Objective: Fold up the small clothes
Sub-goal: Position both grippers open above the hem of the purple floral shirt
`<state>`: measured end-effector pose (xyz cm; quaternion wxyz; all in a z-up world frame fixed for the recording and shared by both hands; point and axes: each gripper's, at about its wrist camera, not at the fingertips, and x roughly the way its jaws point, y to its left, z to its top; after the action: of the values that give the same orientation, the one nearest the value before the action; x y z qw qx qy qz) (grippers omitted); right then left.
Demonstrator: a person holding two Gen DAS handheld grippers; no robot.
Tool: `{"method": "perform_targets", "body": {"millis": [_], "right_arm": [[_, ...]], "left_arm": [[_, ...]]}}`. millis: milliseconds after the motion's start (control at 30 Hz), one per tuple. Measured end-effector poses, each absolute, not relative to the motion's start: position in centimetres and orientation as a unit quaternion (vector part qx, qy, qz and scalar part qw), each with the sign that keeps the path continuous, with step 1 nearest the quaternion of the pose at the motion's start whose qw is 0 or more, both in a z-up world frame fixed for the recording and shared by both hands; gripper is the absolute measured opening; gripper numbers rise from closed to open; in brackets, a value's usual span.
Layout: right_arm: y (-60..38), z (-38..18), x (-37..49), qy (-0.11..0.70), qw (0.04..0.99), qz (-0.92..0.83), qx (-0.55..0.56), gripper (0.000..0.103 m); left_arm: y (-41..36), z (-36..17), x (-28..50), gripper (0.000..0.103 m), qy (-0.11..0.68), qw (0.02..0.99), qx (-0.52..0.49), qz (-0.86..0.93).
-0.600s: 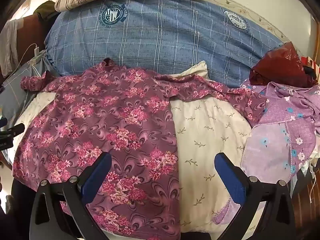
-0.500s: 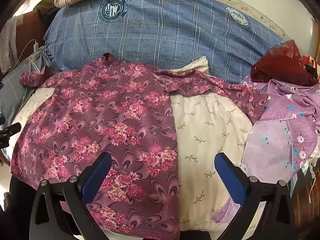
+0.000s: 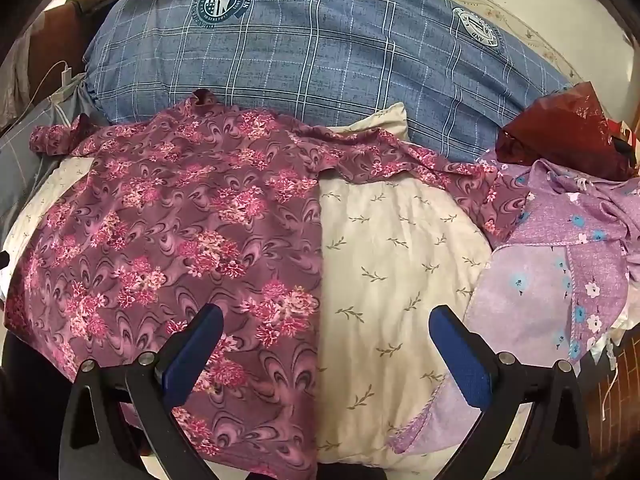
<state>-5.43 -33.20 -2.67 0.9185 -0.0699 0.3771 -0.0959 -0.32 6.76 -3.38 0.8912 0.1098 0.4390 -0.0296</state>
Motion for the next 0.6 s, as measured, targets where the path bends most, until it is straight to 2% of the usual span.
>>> {"method": "perform_targets", "body": {"millis": [100,367,600], "right_arm": [[-33.5,-2.6,-5.5,0.376,0.919,-0.099,-0.067,0.103],[-33.5,-2.8,-5.9,0.379,0.916,-0.107,-0.08,0.103],[-33.9,-2.7,-6.1,0.381,0.915,-0.11,-0.075,0.103]], "left_arm": [[6.8,-4.3,0.5,0.103,0.463,0.878,0.122,-0.019],[6.1,-2.5,-0.3,0.103,0.424,0.897,0.117,-0.027],[5.4,-2.1,-0.3,0.103,0.424,0.898,0.109,-0.038]]}}
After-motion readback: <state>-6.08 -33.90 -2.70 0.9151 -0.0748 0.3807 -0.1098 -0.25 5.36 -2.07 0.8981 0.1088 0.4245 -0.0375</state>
